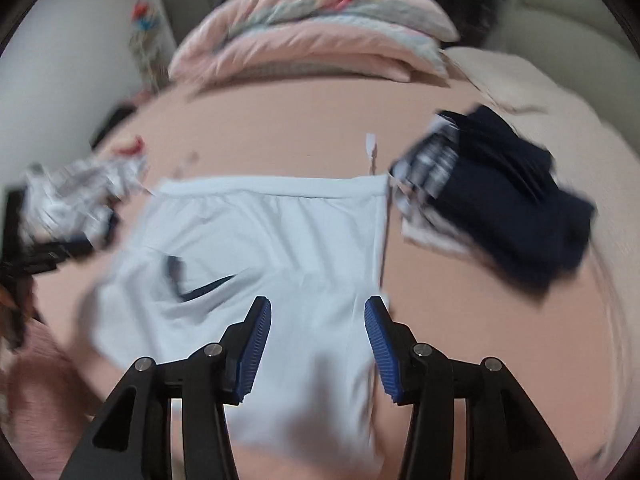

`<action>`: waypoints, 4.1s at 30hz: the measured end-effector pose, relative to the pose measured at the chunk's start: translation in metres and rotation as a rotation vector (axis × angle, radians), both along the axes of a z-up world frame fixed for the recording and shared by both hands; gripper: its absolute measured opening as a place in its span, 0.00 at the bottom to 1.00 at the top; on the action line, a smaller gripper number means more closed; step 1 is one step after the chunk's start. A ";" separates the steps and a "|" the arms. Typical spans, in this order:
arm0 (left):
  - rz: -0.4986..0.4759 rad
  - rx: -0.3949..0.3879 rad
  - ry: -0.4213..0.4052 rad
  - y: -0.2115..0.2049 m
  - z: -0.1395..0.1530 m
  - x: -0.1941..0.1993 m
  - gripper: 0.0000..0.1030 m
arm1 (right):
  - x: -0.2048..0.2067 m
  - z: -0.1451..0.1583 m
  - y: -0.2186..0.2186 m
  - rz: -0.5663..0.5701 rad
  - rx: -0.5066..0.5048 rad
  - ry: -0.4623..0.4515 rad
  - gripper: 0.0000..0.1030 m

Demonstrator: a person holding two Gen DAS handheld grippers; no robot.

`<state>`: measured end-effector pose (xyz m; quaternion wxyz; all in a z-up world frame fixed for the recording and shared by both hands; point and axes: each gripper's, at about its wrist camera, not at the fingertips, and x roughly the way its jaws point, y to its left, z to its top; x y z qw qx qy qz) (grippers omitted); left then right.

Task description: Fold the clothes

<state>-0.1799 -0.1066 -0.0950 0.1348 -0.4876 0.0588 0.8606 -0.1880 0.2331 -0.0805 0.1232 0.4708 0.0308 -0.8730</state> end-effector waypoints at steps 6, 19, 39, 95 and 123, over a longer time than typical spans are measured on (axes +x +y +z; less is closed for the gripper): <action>-0.154 -0.099 -0.025 0.028 -0.034 -0.014 0.41 | -0.045 -0.048 0.002 0.046 0.055 -0.082 0.47; -0.115 -0.003 -0.043 0.017 -0.038 -0.012 0.04 | -0.036 -0.066 -0.001 0.126 -0.045 -0.100 0.04; 0.027 0.001 0.022 0.018 0.013 0.036 0.63 | 0.003 -0.002 0.027 -0.025 -0.185 0.042 0.40; 0.223 0.031 -0.156 -0.023 -0.027 0.122 0.32 | 0.120 -0.045 0.057 -0.231 -0.067 -0.027 0.38; 0.053 0.137 -0.047 0.004 0.003 0.082 0.36 | 0.102 -0.038 0.023 -0.131 -0.037 0.087 0.39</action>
